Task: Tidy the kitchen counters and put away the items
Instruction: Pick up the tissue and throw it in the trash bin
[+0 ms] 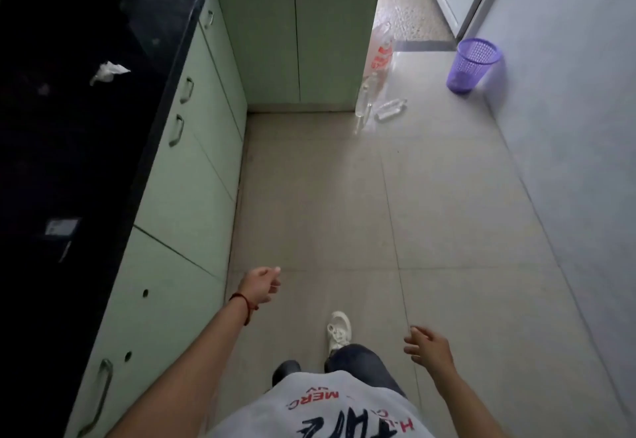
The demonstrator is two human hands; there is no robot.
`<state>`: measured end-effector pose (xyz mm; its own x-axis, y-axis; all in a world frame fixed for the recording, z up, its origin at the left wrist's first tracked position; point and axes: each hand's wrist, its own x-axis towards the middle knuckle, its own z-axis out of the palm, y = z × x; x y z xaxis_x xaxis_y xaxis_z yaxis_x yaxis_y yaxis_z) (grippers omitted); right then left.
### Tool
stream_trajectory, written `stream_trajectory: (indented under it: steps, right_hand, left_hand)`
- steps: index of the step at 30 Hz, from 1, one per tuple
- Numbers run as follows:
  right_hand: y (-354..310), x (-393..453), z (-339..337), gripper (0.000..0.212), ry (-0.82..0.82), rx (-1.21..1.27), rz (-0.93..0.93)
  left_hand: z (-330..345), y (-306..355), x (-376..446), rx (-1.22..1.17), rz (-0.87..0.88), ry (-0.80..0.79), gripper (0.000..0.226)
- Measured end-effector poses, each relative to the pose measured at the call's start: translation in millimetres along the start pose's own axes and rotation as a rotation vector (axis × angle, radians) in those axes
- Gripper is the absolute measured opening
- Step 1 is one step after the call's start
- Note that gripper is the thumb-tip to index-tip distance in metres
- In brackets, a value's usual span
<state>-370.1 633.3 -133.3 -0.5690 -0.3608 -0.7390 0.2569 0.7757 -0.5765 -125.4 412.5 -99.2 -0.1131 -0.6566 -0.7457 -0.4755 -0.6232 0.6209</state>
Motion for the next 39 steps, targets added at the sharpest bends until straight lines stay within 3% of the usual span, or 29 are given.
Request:
stream_trajectory:
  steps: [7,13,18,29,34,39]
  right_hand:
    - [-164,90,15,0.019,-0.112,-0.103,-0.126]
    - [-292,163,67,0.015,-0.178,-0.123,-0.231]
    - [-377,210,115,0.013,-0.2,-0.141,-0.248]
    - [-520,271,199,0.012,-0.321,-0.294,-0.247]
    - [-584,308,264,0.016,-0.491,-0.49,-0.29]
    - [-669,331,345,0.022,-0.702,-0.757,-0.481]
  left_hand:
    - [-5,56,60,-0.127,-0.1,0.107,0.025]
    - [-37,88,128,-0.239,-0.178,0.224,0.025]
    - [-62,156,199,-0.304,-0.189,0.258,0.022]
    - [-117,344,293,-0.305,0.051,0.274,0.024]
    - [-141,357,311,-0.357,0.073,0.407,0.02]
    - [-153,347,312,-0.52,-0.054,0.659,0.022]
